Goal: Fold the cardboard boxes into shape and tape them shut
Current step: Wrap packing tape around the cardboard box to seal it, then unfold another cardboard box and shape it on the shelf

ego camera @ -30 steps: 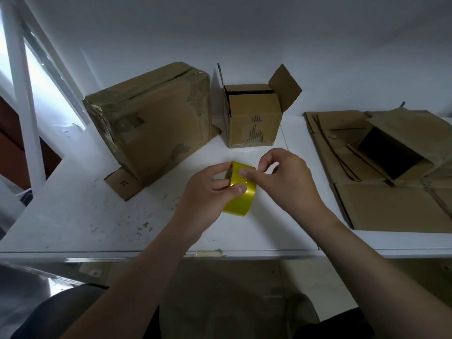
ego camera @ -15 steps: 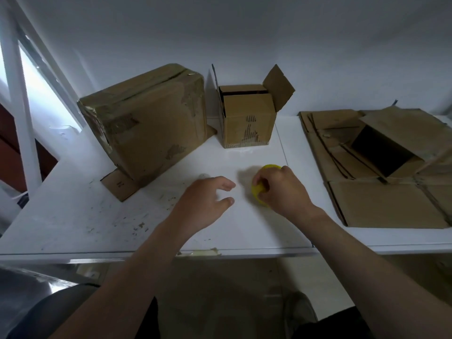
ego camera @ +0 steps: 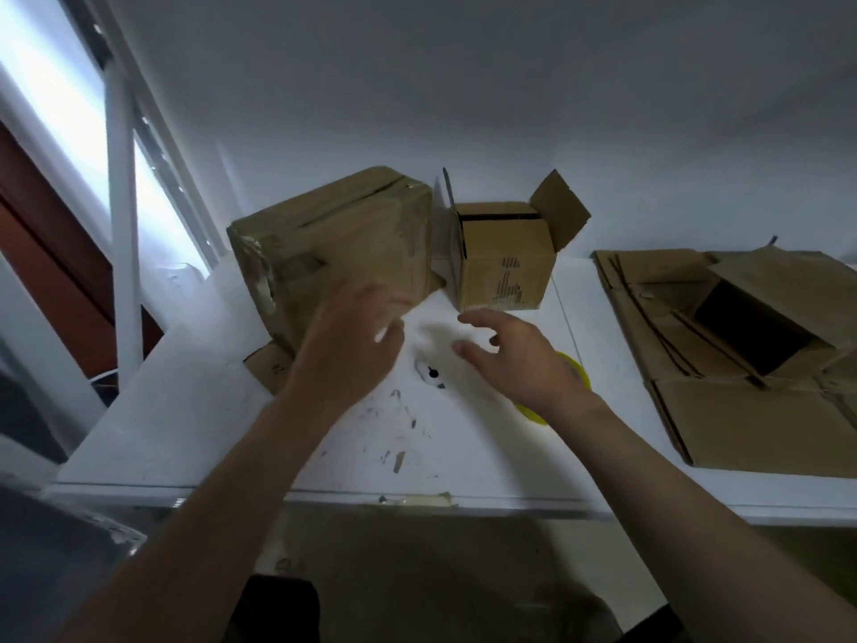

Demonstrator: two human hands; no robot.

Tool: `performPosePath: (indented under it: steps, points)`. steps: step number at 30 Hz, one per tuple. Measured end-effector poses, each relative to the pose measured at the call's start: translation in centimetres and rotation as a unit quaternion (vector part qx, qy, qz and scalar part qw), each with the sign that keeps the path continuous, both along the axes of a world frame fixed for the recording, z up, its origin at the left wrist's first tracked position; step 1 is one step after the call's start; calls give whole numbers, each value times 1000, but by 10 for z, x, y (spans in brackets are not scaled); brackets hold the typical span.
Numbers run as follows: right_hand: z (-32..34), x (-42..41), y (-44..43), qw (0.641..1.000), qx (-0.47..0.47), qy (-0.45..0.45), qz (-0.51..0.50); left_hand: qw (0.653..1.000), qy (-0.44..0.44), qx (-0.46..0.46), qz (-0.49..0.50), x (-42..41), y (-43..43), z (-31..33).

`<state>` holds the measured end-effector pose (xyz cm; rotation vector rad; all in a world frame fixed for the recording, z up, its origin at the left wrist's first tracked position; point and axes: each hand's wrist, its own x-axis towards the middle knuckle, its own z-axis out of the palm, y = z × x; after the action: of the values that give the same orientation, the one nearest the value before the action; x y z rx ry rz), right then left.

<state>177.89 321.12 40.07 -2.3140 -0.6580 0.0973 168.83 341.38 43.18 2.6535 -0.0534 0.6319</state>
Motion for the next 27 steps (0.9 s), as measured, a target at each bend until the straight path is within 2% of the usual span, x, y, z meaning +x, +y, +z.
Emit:
performPosePath:
  steps: [4,6,7,12,15,18,20,22,27]
  points:
    - [29,-7,51,997,53,45,39,978,18,-57,199,22,85,41]
    - [37,-10,79,995,72,47,59,970,-15,-57,235,31,115,51]
    - [40,-11,93,993,81,54,69,967,-15,-85,239,35,124,55]
    - [51,-12,146,992,76,39,88,941,74,-262,200,39,145,47]
    - [56,-12,161,992,110,42,50,944,84,-258,187,32,150,50]
    - [63,-11,165,962,203,180,-24,953,122,-220,168,26,150,54]
    - [68,-10,162,925,243,289,-48,936,163,-276,145,22,151,58]
    - [72,-11,161,913,231,334,-45,916,197,-321,141,15,149,63]
    - [85,-25,161,943,178,280,-14,902,191,-369,118,-7,139,71]
